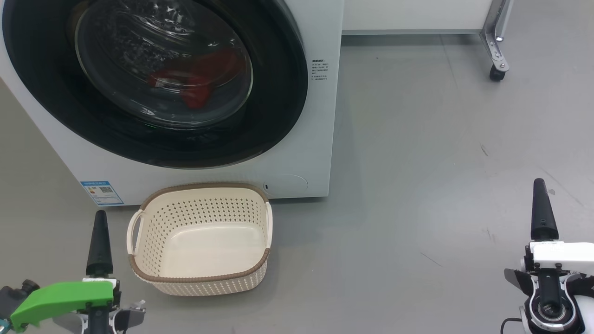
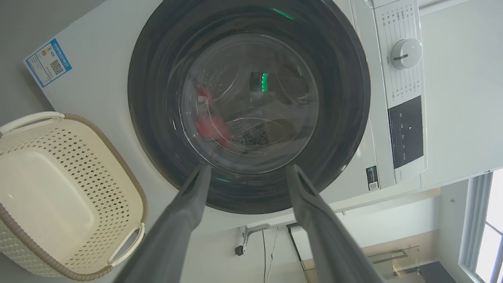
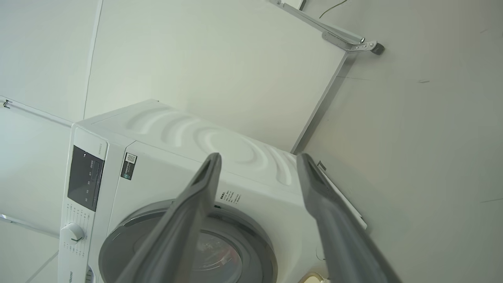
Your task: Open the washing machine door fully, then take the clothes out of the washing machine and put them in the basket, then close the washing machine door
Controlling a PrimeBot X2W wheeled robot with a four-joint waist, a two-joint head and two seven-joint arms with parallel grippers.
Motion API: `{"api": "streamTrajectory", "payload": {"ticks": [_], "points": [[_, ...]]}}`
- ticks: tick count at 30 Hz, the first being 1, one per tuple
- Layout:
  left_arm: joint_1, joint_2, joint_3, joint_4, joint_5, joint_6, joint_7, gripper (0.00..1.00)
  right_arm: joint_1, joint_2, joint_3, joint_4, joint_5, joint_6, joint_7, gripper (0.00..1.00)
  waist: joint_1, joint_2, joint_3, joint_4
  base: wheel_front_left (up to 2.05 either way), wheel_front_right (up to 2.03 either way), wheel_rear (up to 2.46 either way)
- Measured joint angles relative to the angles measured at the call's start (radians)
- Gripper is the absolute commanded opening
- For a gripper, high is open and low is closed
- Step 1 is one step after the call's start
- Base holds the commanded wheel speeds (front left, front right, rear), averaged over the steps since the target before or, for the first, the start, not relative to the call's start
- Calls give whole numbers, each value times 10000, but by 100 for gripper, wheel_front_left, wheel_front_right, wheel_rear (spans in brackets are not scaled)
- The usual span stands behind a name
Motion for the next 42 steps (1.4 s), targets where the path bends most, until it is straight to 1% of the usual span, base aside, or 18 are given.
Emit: {"api": "streamTrajectory", "payload": {"ticks": [4,8,12,14,15,22,23,26,29,35,38,42], "points": [[-5,-6,2,-115,523,-2,-115,100,-58,0,17,-230,-374,2,-140,100,0,0,4,5,0,0,0],[-20,-8,35,-245,978,-2,-261,100,-59,0,50,-372,-978,2,-259,100,0,0,11,9,0,0,0],[-57,-12,52,-330,1697,-2,-366,100,-59,0,44,-449,-1668,-2,-389,100,0,0,26,14,0,0,0],[-57,-12,29,-359,2209,-2,-426,100,-58,-2,44,-497,-2086,-19,-453,100,0,0,39,18,0,0,0],[-57,-13,2,-378,2462,-2,-456,100,-58,-2,50,-510,-2274,-96,-504,100,0,0,46,20,0,0,0],[-57,-21,-334,-529,4136,-4,-619,100,-52,-155,322,-635,-3795,-105,-698,100,0,0,91,26,0,0,0],[-57,-25,-430,-537,4600,-4,-709,100,-52,-198,422,-662,-4188,-113,-740,100,0,0,101,24,0,0,0],[-57,-23,-610,-543,5409,-2,-796,100,-50,-217,541,-683,-4792,-270,-863,100,0,0,112,18,0,0,0],[-57,-29,-807,-533,6355,19,-886,100,-45,-238,675,-694,-5346,-305,-961,100,0,0,122,11,0,0,0],[-57,-29,-1279,-330,8046,274,-1055,100,13,-286,991,-648,-6456,-447,-1141,100,0,0,147,1,0,0,0],[-56,-35,-1444,-219,8719,430,-1135,100,69,-345,1223,-548,-7056,-523,-1229,100,0,0,154,-2,0,0,0],[-56,-36,-1712,-15,9664,600,-1233,100,105,-397,1542,-393,-7762,-537,-1358,100,0,0,152,-7,0,0,0]]}}
